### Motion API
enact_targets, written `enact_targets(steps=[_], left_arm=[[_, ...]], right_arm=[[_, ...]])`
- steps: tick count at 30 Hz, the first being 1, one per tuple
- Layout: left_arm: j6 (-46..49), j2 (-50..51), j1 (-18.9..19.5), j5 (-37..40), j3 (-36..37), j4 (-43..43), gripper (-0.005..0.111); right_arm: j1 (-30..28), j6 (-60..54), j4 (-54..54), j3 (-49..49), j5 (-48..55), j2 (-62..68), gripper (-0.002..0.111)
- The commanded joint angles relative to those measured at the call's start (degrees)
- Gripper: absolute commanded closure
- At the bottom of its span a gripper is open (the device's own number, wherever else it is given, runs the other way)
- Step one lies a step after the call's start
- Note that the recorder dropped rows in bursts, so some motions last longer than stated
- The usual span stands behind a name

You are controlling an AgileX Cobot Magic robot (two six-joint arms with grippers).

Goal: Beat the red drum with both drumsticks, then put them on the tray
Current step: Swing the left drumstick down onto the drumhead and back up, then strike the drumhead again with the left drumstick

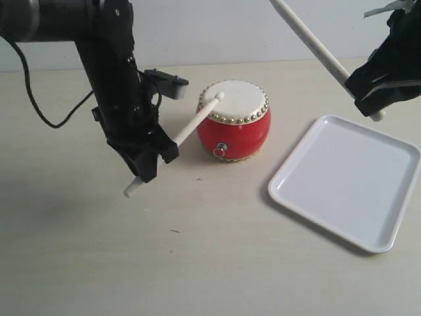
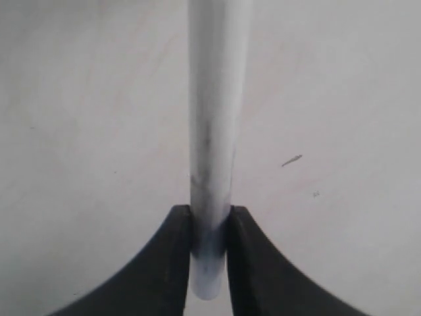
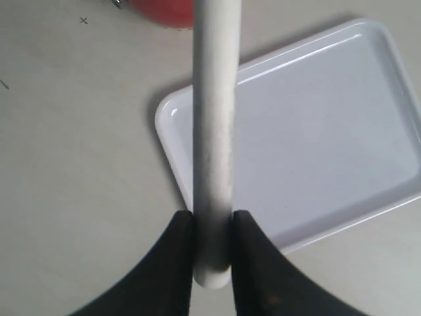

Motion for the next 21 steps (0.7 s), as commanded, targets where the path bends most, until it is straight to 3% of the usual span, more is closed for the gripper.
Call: enact_targets(steps=[1,7,12,21], left_arm=[[-0.64,-4.07,-0.22,0.04,-0.05,1.75,0.107],[-0.64,-19.96,0.63,0.04,2.75,3.00,0.107],[-1.29,-22.90,0.63,0.04,5.71,3.09,0.107],[0.45,-19.10,0.41,0.04,5.50,-0.49,0.107]], right_arm=[[0.07,0.03,0.33,0.18,-0.77,-0.29,0.108],[0.07,-2.46,5.94,0.18,0.56,13.10,0.108],[0.07,-2.67,2.50,0.18,4.09,22.70,0.108],[0.07,-2.52,2.22,-1.60,3.71,4.73,0.108]])
